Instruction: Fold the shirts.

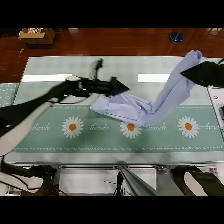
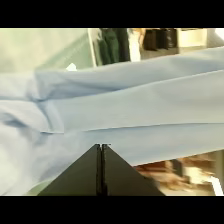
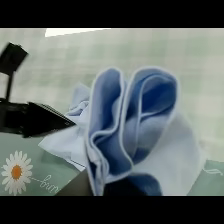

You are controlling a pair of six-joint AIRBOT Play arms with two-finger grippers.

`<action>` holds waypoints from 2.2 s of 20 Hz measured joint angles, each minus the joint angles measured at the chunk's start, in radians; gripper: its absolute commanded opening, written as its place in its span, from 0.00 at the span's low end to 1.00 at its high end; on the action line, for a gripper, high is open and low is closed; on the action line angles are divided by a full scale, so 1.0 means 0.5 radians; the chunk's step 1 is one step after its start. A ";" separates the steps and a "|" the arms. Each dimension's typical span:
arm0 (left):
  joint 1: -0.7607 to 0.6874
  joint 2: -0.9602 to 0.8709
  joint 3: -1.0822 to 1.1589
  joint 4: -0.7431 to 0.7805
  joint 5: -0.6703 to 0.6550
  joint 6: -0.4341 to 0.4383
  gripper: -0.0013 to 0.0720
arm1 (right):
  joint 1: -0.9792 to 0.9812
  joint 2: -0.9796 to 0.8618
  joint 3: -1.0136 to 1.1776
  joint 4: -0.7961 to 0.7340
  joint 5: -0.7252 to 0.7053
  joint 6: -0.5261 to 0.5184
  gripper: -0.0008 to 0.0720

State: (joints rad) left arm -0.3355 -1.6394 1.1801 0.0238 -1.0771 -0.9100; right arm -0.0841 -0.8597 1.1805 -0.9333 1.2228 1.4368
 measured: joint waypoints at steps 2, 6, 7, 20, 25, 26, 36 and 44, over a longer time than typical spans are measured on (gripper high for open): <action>0.243 0.242 -0.065 0.270 -0.092 -0.045 0.04 | 0.210 -0.055 0.000 -0.115 -0.143 0.057 0.05; 0.673 0.674 -0.130 0.594 -0.246 -0.112 0.04 | 0.581 -0.310 0.000 -0.235 -0.508 0.150 0.05; 0.758 0.758 -0.138 0.637 -0.293 -0.118 0.04 | 0.665 -0.404 0.000 -0.253 -0.610 0.159 0.05; 1.086 1.114 -0.207 0.826 -0.537 -0.162 0.04 | 1.437 -1.328 0.000 0.108 -1.728 0.265 0.56; 1.091 1.117 -0.253 0.860 -0.559 -0.162 0.04 | 1.434 -1.319 0.000 0.115 -1.746 0.307 0.61; 1.093 1.117 -0.260 0.868 -0.558 -0.162 0.04 | 1.389 -1.272 0.000 0.081 -1.691 0.308 0.61; 1.097 1.117 -0.274 1.083 -0.555 -0.157 0.04 | 0.205 -0.595 -0.253 -1.073 -0.005 0.407 0.83; 1.097 1.117 -0.275 1.114 -0.559 -0.158 0.04 | -0.092 -0.600 -1.043 0.138 -0.529 0.127 0.83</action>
State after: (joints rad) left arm 0.2131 -1.0809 1.0428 0.5808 -1.3567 -0.9890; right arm -0.1299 -1.1595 0.6590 -0.8642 0.9581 1.5002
